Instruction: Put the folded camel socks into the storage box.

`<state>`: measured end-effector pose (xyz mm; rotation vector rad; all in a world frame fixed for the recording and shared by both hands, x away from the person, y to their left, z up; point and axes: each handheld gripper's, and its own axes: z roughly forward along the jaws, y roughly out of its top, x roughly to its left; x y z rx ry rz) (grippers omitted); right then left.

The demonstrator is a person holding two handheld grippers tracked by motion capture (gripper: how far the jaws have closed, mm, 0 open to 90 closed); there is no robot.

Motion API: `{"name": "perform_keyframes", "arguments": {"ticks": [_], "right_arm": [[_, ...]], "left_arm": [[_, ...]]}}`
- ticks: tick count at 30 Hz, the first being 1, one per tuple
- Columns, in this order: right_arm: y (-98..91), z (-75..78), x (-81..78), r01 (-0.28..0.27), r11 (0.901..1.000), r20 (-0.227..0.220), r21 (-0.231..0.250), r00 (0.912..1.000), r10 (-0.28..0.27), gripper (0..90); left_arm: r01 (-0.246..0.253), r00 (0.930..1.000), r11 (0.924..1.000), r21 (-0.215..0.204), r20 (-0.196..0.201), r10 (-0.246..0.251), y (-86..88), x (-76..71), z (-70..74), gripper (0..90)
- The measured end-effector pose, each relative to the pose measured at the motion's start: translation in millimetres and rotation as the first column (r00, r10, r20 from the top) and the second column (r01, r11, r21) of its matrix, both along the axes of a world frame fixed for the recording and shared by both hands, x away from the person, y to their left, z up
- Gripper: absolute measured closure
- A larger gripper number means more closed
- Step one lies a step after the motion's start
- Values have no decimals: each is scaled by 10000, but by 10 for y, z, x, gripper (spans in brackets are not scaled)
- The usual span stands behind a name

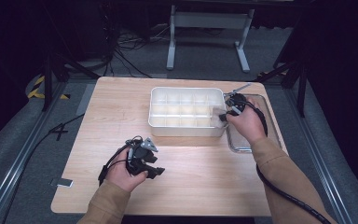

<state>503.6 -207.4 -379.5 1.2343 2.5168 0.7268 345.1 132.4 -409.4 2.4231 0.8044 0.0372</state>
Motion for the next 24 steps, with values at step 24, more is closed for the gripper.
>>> {"name": "perform_keyframes", "arguments": {"ticks": [24], "right_arm": [[241,-306,188,-739,9794,-1191,-1881,9915,519,758]], "left_arm": [[65,9999,10000,-20,-114,-65,-20,9,-22,472]]}}
